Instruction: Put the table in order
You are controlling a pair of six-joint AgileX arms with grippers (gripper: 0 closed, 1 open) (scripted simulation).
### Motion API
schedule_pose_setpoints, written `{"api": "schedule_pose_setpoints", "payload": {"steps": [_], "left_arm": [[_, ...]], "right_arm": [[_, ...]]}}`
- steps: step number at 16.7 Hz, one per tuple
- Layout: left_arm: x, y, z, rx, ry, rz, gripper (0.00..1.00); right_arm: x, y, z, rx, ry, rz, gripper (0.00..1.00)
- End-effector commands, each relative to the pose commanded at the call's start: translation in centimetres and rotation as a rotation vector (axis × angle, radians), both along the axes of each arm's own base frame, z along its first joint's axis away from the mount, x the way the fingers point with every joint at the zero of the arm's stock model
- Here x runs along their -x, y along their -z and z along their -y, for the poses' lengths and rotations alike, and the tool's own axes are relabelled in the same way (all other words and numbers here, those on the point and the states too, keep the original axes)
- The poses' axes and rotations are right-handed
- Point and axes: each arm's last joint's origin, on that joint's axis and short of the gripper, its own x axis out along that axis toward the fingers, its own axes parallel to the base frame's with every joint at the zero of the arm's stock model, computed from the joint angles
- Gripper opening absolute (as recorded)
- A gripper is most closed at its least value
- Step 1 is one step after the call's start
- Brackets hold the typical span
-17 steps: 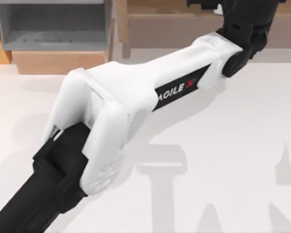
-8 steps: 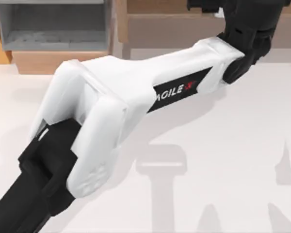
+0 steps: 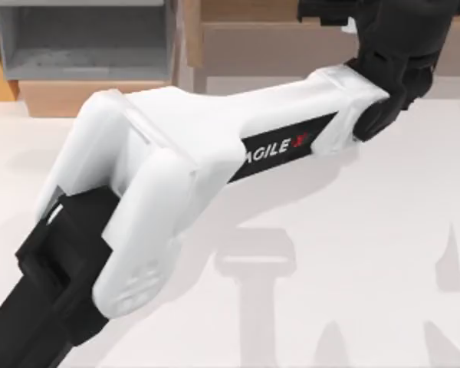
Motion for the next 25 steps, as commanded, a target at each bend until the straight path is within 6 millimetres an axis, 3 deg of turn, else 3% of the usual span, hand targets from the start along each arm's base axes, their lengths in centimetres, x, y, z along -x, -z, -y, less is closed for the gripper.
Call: {"api": "schedule_pose_setpoints", "payload": {"steps": [6,11,15,19,25], "left_arm": [[2.2,-1.7,-1.5,-0.147,0.074,-0.004,0.0],[6.4,-2.8,-5.5,-0.445,0.186,-0.005,0.0],[9.7,-1.5,-10.6,-0.753,0.27,0.0,0.0],[11.7,1.9,-16.9,-1.089,0.329,-0.031,0.0],[11.6,5.7,-27.2,-1.448,0.301,-0.139,0.0]], "right_arm": [[0.0,0.0,0.0,0.0,0.0,0.0,1.0],[0.0,0.0,0.0,0.0,0.0,0.0,1.0],[0.0,0.0,0.0,0.0,0.0,0.0,1.0],[0.0,0.0,0.0,0.0,0.0,0.0,1.0],[0.0,0.0,0.0,0.0,0.0,0.0,1.0]]}}
